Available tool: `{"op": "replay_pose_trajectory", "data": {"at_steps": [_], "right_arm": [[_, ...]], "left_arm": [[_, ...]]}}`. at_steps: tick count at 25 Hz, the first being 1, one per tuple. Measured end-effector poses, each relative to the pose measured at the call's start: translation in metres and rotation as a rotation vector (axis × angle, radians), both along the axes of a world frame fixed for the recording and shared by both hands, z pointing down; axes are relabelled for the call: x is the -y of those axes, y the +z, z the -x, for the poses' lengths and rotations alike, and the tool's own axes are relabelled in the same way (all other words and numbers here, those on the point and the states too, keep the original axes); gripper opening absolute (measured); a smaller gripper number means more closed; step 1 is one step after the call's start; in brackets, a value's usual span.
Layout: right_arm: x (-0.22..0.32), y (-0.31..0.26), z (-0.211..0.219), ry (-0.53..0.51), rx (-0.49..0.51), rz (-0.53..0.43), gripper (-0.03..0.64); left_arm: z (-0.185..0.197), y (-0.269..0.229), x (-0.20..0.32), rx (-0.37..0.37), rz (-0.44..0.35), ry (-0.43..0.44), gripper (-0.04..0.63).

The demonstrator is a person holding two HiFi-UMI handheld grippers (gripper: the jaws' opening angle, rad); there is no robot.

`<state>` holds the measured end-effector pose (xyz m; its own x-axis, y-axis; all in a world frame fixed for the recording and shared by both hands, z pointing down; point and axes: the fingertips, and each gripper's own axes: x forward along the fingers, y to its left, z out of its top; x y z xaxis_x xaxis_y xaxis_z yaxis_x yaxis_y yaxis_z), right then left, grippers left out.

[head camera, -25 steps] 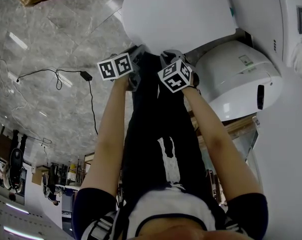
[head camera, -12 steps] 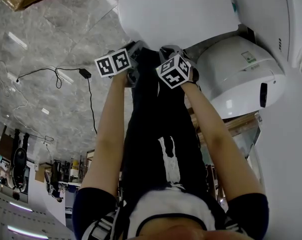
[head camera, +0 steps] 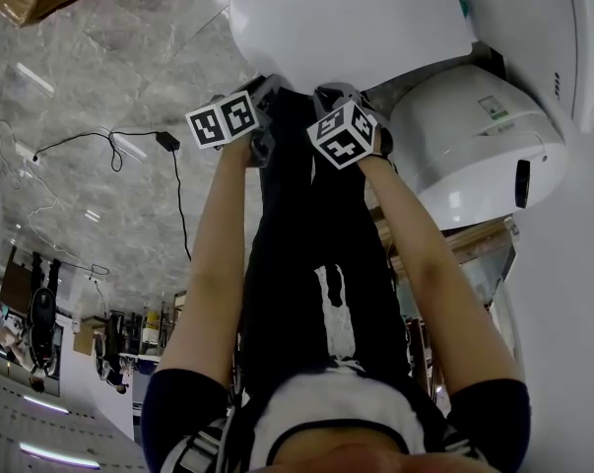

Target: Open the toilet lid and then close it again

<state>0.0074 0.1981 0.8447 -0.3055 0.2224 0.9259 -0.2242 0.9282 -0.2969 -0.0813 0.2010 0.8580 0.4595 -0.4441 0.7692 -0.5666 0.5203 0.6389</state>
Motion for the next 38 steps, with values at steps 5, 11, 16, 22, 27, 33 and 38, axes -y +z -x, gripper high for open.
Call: {"op": "replay_pose_trajectory", "data": {"at_steps": [5, 11, 16, 22, 27, 33, 38], "right_arm": [[0.001, -0.017, 0.005, 0.018, 0.041, 0.081, 0.017], [0.012, -0.059, 0.009, 0.038, 0.103, 0.101, 0.017], [0.011, -0.107, 0.01, 0.121, 0.141, 0.119, 0.017], [0.009, -0.176, 0.016, 0.191, 0.232, 0.086, 0.014], [0.018, -0.23, 0.022, 0.223, 0.33, 0.023, 0.012], [0.034, -0.303, 0.025, 0.265, 0.447, -0.048, 0.011], [0.04, -0.358, 0.032, 0.276, 0.52, -0.11, 0.009]], "left_arm": [[0.007, -0.004, -0.009, 0.138, 0.071, 0.058, 0.075], [0.016, -0.036, -0.022, 0.311, 0.053, 0.194, 0.008], [0.003, -0.101, -0.013, 0.355, -0.095, 0.286, 0.008], [-0.016, -0.176, -0.008, 0.354, -0.174, 0.26, 0.008], [-0.023, -0.232, 0.004, 0.33, -0.246, 0.182, 0.008], [-0.024, -0.312, 0.027, 0.344, -0.383, 0.139, 0.008], [-0.02, -0.367, 0.04, 0.372, -0.48, 0.162, 0.006]]}}
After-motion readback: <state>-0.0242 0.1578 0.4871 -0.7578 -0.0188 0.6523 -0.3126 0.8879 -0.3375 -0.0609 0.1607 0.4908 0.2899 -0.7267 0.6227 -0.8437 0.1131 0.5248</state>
